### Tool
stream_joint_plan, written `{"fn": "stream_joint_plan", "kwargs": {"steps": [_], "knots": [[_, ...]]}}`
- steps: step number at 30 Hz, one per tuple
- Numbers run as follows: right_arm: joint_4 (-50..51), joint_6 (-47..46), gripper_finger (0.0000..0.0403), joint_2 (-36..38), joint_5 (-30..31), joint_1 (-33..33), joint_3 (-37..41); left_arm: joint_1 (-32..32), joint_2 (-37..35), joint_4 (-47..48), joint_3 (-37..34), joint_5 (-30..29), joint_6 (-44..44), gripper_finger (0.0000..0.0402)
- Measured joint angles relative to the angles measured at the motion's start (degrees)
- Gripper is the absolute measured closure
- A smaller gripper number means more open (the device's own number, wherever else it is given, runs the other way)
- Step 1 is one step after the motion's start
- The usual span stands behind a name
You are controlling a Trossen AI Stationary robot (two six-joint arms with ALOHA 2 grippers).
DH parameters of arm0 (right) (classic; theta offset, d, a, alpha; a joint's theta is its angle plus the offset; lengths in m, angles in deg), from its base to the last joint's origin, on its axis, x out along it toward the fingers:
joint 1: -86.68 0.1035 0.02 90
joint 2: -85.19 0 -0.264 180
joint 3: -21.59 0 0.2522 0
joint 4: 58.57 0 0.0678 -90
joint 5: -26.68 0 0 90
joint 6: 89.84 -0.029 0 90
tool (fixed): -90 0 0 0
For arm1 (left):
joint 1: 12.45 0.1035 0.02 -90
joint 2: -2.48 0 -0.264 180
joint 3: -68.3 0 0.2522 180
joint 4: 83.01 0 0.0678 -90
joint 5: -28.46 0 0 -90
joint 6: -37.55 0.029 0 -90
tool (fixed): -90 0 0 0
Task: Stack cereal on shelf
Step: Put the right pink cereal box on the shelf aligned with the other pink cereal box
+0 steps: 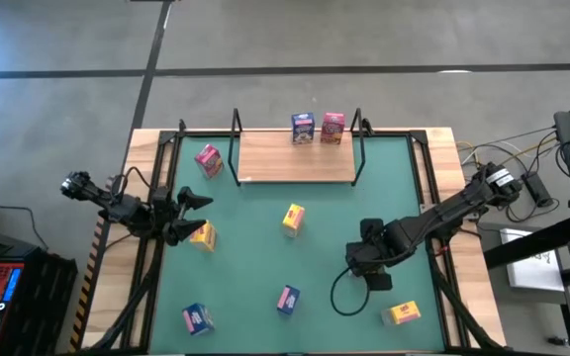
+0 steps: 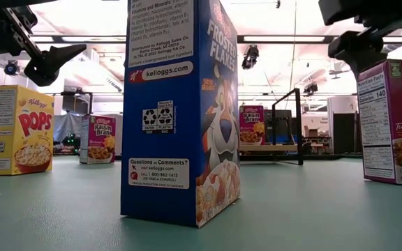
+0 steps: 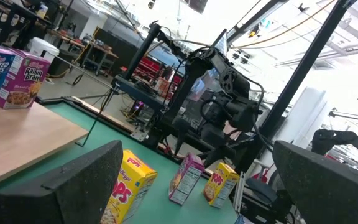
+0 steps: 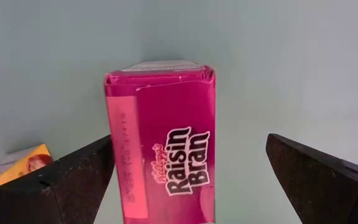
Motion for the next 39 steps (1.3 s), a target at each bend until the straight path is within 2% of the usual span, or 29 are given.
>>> {"fn": "stream_joint_plan", "kwargs": {"steps": [8, 19, 29, 39], "knots": [[-2.5, 0.6, 0.0010, 0.0, 0.1, 0.1, 0.8, 0.0, 0.0, 0.0, 0.0, 0.0, 0.0, 0.0003], [-3.4, 1.0, 0.0116, 0.0, 0.0, 0.0, 0.8, 0.0, 0.0, 0.0, 0.0, 0.0, 0.0, 0.0003], [-5.1, 0.2, 0.0141, 0.0, -0.3, 0.0, 0.8, 0.0, 0.0, 0.0, 0.0, 0.0, 0.0, 0.0003], [-5.4, 1.5, 0.0216, -0.3, -0.3, 0.0, 0.9, 0.0, 0.0, 0.0, 0.0, 0.0, 0.0, 0.0003]]}}
